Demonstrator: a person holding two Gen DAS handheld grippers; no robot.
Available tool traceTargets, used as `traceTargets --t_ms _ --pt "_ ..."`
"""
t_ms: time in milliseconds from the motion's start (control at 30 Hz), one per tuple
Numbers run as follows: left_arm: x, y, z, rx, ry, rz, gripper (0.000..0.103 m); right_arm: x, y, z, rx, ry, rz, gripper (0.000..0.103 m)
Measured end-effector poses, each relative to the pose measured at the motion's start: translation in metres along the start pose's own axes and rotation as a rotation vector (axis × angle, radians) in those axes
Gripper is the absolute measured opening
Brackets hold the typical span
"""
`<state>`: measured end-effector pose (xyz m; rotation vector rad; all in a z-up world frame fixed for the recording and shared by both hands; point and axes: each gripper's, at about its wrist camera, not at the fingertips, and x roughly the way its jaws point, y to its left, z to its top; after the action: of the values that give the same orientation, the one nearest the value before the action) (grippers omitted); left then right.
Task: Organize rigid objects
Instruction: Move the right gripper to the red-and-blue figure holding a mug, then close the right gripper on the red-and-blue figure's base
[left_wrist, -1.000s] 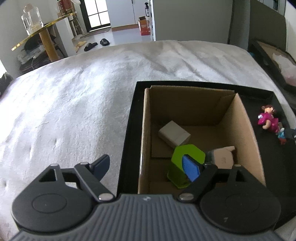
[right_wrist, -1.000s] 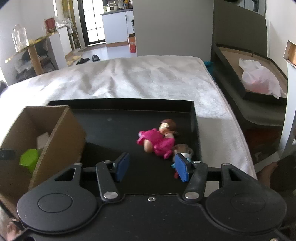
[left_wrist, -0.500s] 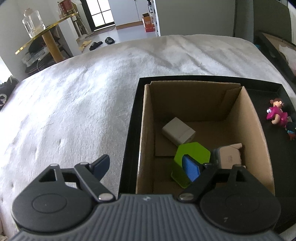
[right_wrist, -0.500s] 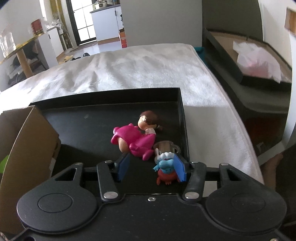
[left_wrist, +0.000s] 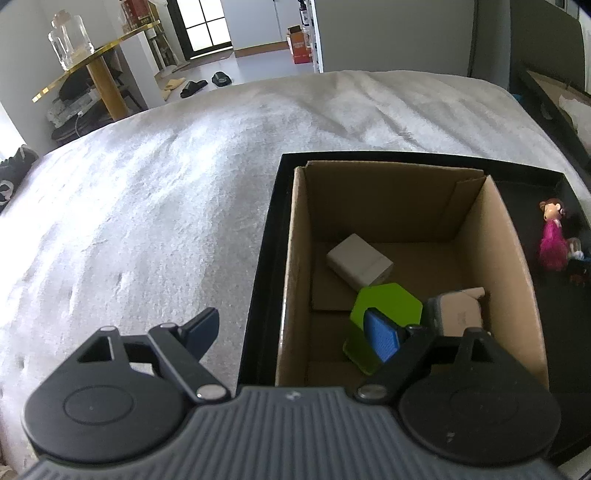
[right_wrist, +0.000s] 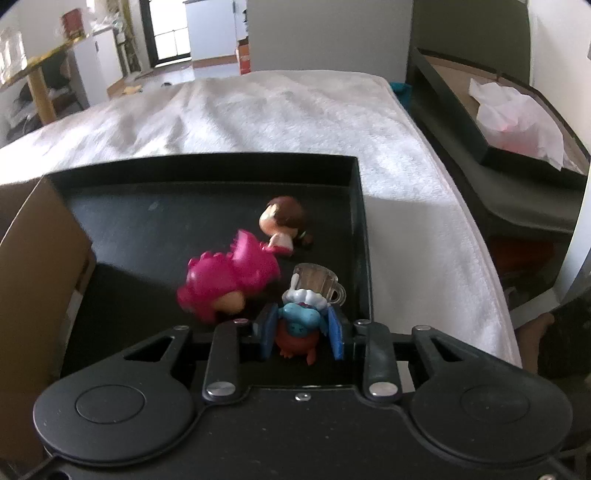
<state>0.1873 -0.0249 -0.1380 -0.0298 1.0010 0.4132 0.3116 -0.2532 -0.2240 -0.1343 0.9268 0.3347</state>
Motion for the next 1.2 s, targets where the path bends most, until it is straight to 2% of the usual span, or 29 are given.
traceTargets --t_ms 33,67,433,500,533,567,600,1000,1033,1100,1200 --pt "0.0 0.001 0.0 -0.002 0.001 -0.003 0.084 -0.002 0.001 -0.001 -0.001 0.0 0.003 0.023" --pt "0.0 0.001 0.0 -0.003 0.0 -0.007 0.084 -0.004 0.001 -0.002 -0.001 0.005 0.007 0.022" --pt "-0.001 0.006 -0.002 -0.014 0.0 -0.031 0.084 -0.016 0.001 -0.014 0.05 0.048 0.038 0.024" --pt "0.0 0.005 -0.002 -0.011 0.0 -0.031 0.084 -0.019 -0.002 -0.015 0.083 0.036 0.049 0.033" --pt "0.0 0.005 -0.002 -0.01 0.001 -0.031 0.084 -0.019 -0.003 -0.015 0.093 0.028 0.046 0.046" --pt "0.0 0.004 -0.002 -0.011 0.0 -0.031 0.084 -0.02 -0.004 -0.016 0.102 0.02 0.03 0.054" --pt "0.0 0.004 -0.002 -0.011 0.001 -0.031 0.084 -0.019 -0.005 -0.016 0.109 0.015 0.019 0.055" --pt "0.003 0.002 -0.002 -0.008 0.009 -0.022 0.084 -0.003 0.008 -0.023 0.07 0.016 -0.003 0.055" --pt "0.003 0.002 -0.002 -0.008 0.009 -0.022 0.084 -0.003 0.01 -0.023 0.06 0.016 -0.01 0.053" --pt "0.003 0.002 -0.002 -0.008 0.009 -0.023 0.084 -0.005 0.014 -0.023 0.041 0.017 -0.027 0.041" --pt "0.002 0.002 -0.002 -0.007 0.006 -0.027 0.084 -0.007 0.014 -0.02 0.055 0.033 -0.014 0.038"
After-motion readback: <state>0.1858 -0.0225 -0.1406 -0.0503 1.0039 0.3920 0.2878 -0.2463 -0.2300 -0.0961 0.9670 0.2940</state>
